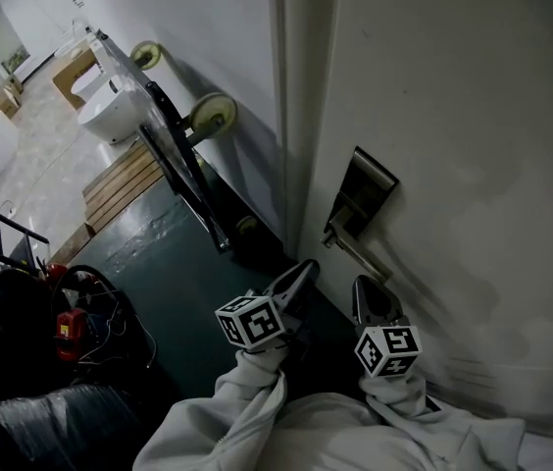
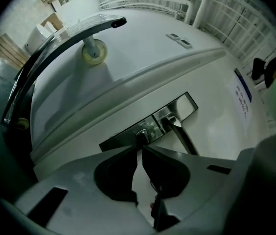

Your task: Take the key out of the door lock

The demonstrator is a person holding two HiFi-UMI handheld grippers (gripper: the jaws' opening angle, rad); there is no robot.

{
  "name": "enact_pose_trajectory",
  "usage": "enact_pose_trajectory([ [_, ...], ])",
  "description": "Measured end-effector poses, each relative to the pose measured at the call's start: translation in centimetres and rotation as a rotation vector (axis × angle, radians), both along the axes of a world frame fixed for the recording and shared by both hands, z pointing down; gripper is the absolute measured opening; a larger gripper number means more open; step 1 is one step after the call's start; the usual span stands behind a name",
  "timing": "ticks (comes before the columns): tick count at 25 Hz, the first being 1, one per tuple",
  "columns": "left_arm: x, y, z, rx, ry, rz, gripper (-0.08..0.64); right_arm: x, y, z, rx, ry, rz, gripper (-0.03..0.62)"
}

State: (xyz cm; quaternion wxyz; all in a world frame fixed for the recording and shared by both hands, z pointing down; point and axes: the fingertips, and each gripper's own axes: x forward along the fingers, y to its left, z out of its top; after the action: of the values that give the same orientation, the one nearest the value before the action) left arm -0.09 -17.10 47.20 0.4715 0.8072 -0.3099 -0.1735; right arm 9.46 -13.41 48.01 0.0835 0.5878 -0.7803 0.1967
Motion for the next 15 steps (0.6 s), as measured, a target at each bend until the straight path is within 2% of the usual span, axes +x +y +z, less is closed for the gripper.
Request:
enact_pose_trajectory([
  [5, 0.0, -0.5, 0.1, -0.046, 0.069, -0.001, 0.025, -0.3, -0.2, 0.0, 0.002, 0.005, -0.002, 0.052],
  [6, 0.0, -0.6, 0.0, -0.049, 0.083, 0.003, 0.056, -0.3, -0.3, 0.0, 0.003, 0.007, -0.002, 0.052],
  [7, 0.1, -0.7, -0.2, -0.052, 0.1, 0.009, 0.118, -0.4, -0.4, 0.0, 0.004, 0.009, -0.003, 0.052],
  [8, 0.2, -0.8, -0.4, -0.055, 0.117, 0.016, 0.138, -0.4, -0.5, 0.0, 0.003, 0.01, -0.004, 0.052],
  [15, 1.6, -2.3, -1.5, -0.11, 0.252, 0.047, 0.161, -0.6, -1.2, -0.1, 0.004, 0.021, -0.011, 0.052],
])
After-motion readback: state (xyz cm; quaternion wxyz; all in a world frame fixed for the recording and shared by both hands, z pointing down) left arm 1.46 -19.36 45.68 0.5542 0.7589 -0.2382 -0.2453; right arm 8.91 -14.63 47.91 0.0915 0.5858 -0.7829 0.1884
